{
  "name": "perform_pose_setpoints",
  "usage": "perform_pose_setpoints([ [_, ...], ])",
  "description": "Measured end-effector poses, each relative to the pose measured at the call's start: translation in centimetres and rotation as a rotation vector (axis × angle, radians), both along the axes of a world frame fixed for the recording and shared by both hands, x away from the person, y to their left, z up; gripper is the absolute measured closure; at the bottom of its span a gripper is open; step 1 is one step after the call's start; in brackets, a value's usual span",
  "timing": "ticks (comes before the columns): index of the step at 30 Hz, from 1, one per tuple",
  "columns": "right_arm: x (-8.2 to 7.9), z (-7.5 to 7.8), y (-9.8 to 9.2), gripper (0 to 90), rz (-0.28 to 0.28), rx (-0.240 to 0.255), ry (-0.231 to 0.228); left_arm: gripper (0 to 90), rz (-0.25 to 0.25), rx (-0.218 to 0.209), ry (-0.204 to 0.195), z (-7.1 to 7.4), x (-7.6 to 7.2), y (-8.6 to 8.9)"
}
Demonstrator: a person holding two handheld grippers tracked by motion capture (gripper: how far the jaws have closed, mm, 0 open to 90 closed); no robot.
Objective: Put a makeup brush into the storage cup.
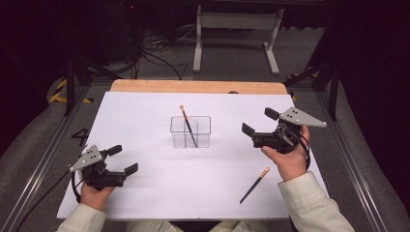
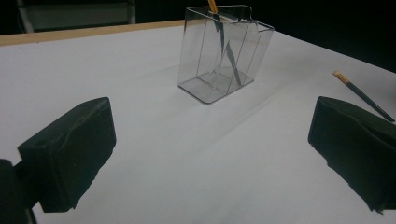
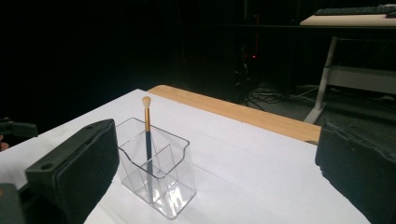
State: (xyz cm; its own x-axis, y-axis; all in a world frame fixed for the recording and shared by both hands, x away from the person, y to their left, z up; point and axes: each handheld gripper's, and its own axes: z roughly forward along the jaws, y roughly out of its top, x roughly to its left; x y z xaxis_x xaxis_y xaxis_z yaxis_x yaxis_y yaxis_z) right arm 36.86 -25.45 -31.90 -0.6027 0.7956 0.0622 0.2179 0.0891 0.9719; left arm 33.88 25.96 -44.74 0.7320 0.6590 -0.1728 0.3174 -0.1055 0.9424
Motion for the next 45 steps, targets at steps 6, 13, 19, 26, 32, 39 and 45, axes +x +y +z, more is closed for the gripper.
perform_pose_setpoints([
  [6,-0.6,0.1,-1.1,0.1,-0.013,0.001,0.002,1.5,-0.004,0.002,-0.002,0.0,0.1,-0.1],
  [13,-1.5,0.0,-2.1,0.2,-0.021,-0.008,0.009,1.5,-0.004,-0.001,-0.002,0.0,0.1,0.0],
  [19,-2.2,0.1,-2.8,0.3,-0.031,-0.018,0.024,1.5,-0.003,0.0,-0.002,0.0,0.1,0.0],
  [26,-3.2,-0.5,-3.6,2.1,-0.045,-0.066,0.097,1.5,-0.003,0.003,-0.001,0.0,0.1,-0.1],
  [32,-3.4,-0.5,-3.9,2.1,-0.058,-0.121,0.149,1.5,0.001,0.001,0.005,-0.1,0.1,0.0],
  [39,-3.2,-0.8,-3.6,2.0,-0.054,-0.177,0.212,1.5,-0.002,0.006,0.006,0.0,0.1,-0.1],
  [45,-3.2,-1.3,-3.4,1.8,-0.045,-0.249,0.251,1.4,-0.001,-0.002,0.007,-0.1,0.1,0.0],
])
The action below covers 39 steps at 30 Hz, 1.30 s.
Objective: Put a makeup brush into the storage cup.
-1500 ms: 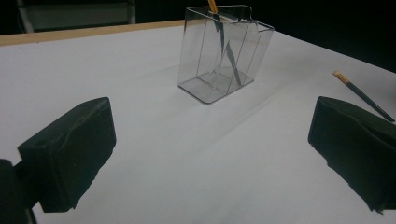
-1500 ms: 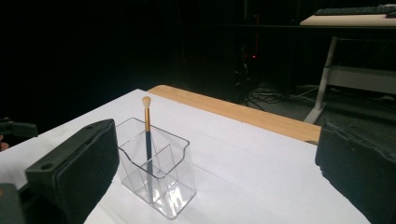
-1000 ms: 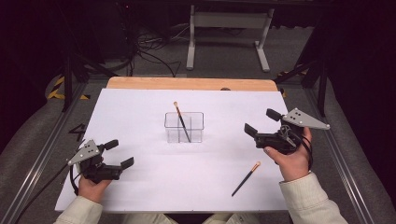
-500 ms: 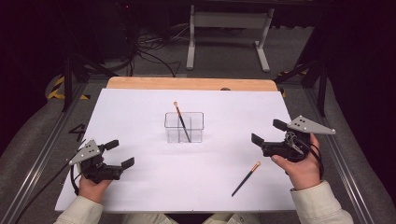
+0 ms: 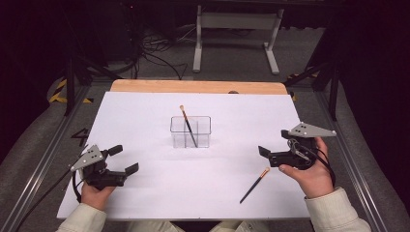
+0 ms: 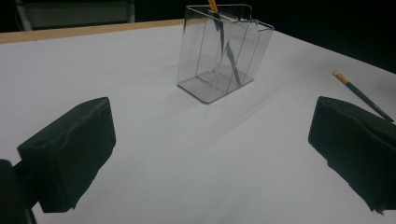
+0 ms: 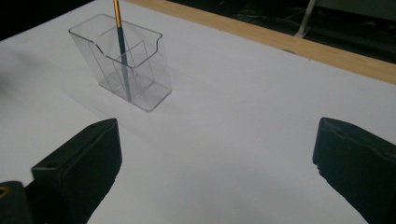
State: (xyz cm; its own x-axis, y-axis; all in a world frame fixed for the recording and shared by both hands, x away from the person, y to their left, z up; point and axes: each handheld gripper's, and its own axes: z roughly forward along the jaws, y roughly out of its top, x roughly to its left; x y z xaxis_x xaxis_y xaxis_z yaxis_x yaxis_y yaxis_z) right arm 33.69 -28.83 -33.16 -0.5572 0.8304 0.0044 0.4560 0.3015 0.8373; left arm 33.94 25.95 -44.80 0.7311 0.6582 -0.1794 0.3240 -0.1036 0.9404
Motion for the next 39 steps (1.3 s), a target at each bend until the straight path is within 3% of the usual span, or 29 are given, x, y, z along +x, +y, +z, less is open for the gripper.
perform_pose_setpoints([
  [8,0.3,-0.8,0.2,2.2,0.001,-0.087,0.077,1.2,-0.003,-0.007,0.003,0.0,0.0,0.1],
  [18,0.4,-1.9,0.1,2.3,-0.004,-0.114,0.148,1.2,-0.015,-0.007,0.0,0.1,0.4,-0.3],
  [28,0.3,-3.7,0.2,3.1,-0.012,-0.184,0.301,1.2,-0.032,-0.008,-0.006,0.2,0.9,-0.8],
  [39,0.4,-4.9,0.5,5.2,0.013,-0.232,0.371,1.2,-0.035,-0.01,-0.004,0.2,0.9,-0.9],
])
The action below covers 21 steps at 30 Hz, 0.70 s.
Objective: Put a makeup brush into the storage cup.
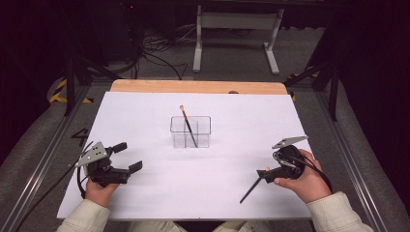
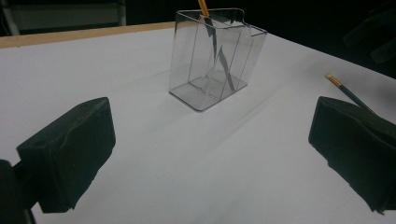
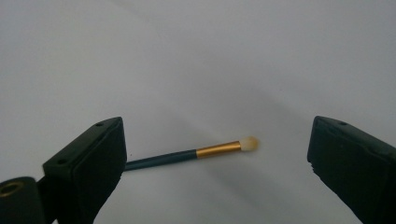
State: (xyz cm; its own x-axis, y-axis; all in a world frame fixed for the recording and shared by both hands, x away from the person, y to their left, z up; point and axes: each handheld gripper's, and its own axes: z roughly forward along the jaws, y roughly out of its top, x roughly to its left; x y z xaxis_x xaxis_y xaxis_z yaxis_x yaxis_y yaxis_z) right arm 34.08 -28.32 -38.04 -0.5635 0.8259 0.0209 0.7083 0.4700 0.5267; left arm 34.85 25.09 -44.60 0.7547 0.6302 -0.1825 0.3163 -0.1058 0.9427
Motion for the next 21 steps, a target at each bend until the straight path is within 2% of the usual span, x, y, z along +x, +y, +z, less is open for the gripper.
perform_pose_setpoints([
  [16,0.1,-1.3,0.8,7.7,0.069,-0.081,0.105,1.2,0.002,0.007,-0.001,0.0,-0.2,0.1],
  [21,0.4,-1.7,0.9,9.4,0.064,-0.068,0.138,1.2,0.012,0.002,0.001,0.0,-0.4,0.4],
])
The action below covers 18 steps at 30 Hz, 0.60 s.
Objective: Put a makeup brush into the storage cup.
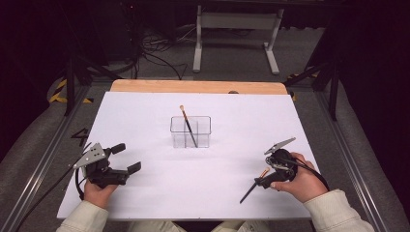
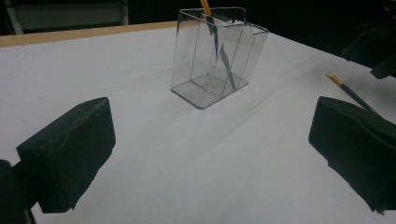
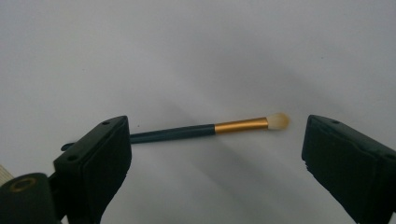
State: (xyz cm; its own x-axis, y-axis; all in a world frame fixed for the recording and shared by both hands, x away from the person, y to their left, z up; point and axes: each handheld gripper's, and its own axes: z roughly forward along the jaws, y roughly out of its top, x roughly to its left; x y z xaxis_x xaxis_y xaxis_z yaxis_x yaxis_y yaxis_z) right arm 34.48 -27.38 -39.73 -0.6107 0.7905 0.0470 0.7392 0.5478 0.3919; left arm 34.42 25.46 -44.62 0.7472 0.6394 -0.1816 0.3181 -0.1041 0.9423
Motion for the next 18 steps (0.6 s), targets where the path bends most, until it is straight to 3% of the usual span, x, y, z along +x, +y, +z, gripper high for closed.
perform_pose_setpoints([
  [18,0.7,-1.1,0.9,18.2,-0.076,-0.003,0.144,1.2,0.004,0.0,-0.002,0.0,-0.1,0.2],
])
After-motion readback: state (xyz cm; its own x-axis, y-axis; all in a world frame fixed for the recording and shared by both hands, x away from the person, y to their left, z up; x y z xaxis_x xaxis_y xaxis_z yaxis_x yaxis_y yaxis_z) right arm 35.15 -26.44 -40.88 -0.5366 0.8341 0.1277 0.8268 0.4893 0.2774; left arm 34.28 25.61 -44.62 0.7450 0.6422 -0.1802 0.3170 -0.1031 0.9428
